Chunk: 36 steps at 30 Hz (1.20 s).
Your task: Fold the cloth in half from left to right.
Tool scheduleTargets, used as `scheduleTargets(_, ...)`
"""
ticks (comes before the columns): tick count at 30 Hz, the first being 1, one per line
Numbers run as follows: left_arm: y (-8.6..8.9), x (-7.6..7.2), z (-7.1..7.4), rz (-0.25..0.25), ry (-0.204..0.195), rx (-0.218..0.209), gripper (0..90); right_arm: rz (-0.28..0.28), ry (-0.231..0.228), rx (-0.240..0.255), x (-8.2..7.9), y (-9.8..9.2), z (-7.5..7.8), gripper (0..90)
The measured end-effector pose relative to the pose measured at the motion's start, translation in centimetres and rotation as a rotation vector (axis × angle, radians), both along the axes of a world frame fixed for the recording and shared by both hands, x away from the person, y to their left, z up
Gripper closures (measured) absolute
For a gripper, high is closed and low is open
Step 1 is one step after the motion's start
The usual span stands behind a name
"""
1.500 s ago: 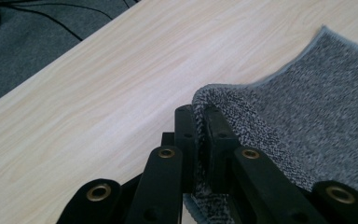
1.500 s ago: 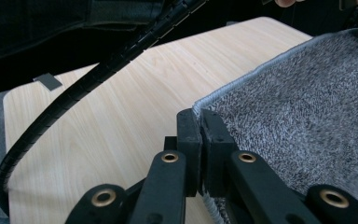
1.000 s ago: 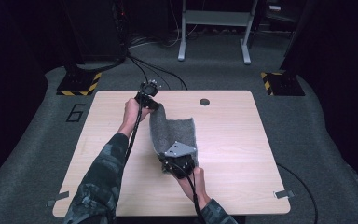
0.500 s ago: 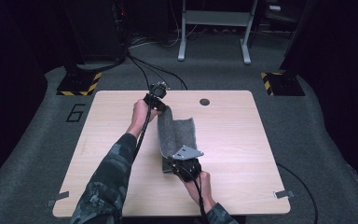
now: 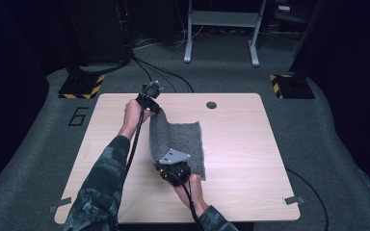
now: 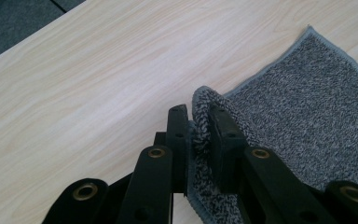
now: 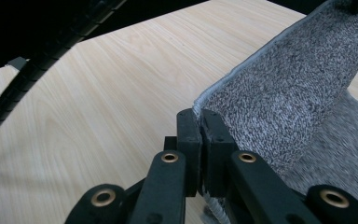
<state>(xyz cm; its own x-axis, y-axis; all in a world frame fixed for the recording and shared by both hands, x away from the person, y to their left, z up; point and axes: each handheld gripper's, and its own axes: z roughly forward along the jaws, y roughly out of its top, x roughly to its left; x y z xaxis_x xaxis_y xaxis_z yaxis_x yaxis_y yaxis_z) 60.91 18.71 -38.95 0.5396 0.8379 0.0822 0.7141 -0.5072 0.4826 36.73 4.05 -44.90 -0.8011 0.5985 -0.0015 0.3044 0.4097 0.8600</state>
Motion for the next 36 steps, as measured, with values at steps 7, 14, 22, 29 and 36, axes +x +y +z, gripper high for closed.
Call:
scheduleTargets(7, 0.8, 0.1, 0.1, 0.013, 0.016, 0.028, 76.5, 0.026, -0.002, 0.008, 0.1, 1.7, 0.4, 87.8)
scheduleTargets(14, 0.1, 0.1, -0.1, 0.004, 0.01, 0.003, 77.4, -0.016, 0.0, 0.045, 0.0, 0.1, 0.7, 87.8)
scheduleTargets(22, -1.0, 0.2, -0.7, -0.003, 0.007, -0.004, 78.5, -0.051, -0.002, 0.056, -0.1, -1.9, 0.3, 87.8)
scheduleTargets(29, -2.0, 0.4, -1.3, -0.021, 0.022, -0.004, 78.3, -0.069, 0.019, 0.05, -0.1, -2.8, -0.4, 87.7)
scheduleTargets(36, -2.9, 0.5, -1.9, -0.025, 0.025, -0.002, 77.1, -0.085, 0.031, 0.053, -0.2, -2.8, -0.8, 87.6)
